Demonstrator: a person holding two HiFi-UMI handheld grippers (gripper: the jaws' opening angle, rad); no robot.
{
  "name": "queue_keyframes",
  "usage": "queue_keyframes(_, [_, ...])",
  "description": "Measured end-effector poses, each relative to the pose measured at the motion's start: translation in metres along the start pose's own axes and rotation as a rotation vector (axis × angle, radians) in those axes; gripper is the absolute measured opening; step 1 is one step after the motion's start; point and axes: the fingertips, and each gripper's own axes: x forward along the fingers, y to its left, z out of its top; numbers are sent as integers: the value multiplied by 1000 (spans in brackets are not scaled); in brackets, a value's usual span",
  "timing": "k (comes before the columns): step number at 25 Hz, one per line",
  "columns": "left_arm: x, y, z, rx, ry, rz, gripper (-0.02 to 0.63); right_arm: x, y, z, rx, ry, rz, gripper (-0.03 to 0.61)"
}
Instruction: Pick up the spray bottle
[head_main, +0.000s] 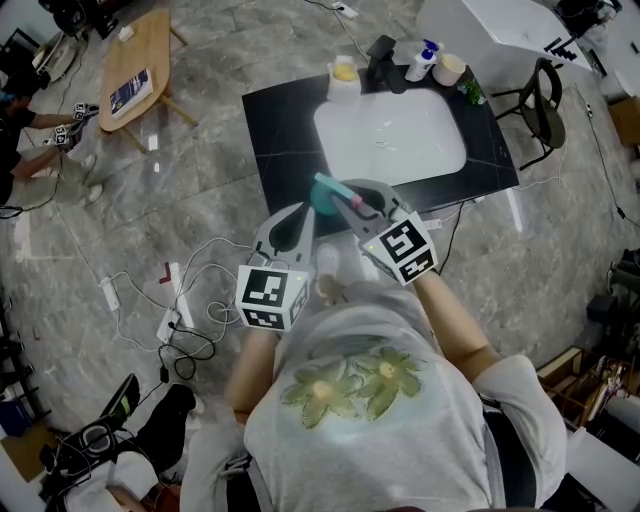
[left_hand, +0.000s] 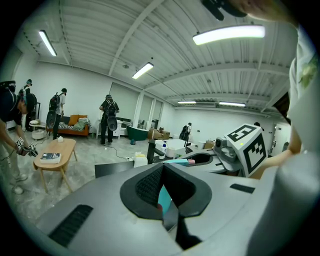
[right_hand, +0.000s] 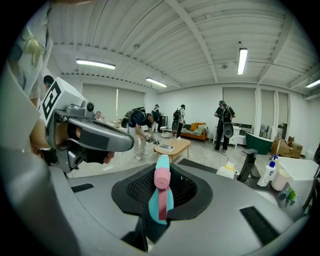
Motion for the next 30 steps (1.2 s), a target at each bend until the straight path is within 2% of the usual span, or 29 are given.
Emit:
queue_keyframes(15, [-6, -14, 9, -10, -29, 0, 8, -19, 17, 23, -11, -54, 20, 74])
queue_keyframes(30, [-15, -31, 7, 20, -24, -4, 8, -37, 25, 50, -51, -112, 21, 74])
